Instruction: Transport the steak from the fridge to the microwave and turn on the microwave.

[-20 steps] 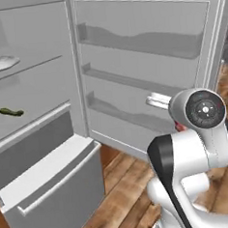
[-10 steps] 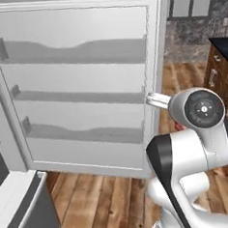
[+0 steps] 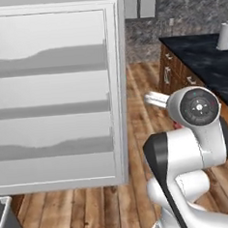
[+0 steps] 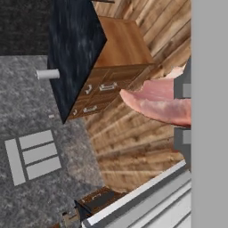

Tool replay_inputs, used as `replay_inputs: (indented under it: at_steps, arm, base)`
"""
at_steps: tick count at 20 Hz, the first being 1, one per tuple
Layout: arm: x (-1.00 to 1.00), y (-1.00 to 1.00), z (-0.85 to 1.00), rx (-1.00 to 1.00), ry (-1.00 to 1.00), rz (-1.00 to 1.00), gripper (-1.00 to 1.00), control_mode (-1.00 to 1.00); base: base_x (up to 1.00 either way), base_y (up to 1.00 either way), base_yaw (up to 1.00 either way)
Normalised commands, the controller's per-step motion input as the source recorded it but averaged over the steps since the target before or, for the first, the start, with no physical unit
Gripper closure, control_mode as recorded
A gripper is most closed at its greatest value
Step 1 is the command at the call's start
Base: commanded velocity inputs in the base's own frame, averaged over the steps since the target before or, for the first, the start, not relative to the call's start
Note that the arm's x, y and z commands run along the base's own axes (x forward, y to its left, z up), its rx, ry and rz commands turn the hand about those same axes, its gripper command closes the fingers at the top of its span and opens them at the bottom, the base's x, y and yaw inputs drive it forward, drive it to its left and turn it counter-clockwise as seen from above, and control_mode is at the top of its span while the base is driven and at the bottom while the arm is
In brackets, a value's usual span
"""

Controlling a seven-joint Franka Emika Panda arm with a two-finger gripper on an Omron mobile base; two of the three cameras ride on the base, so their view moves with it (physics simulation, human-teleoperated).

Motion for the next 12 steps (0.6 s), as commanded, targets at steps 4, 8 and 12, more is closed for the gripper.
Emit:
replay_inputs:
  at_steps: [4,8,12]
  arm:
    - [0.00,0.00,0.00,0.00,0.00,0.00,1.00,1.00]
    - [0.00,0.00,0.00,0.00,0.00,0.00,1.00,1.00]
    - [0.00,0.00,0.00,0.00,0.00,0.00,1.00,1.00]
  base:
    - [0.40,-0.45,-0.17]
    - [0.69,-0.35,-0.01]
    - [0.78,-0.37,0.01]
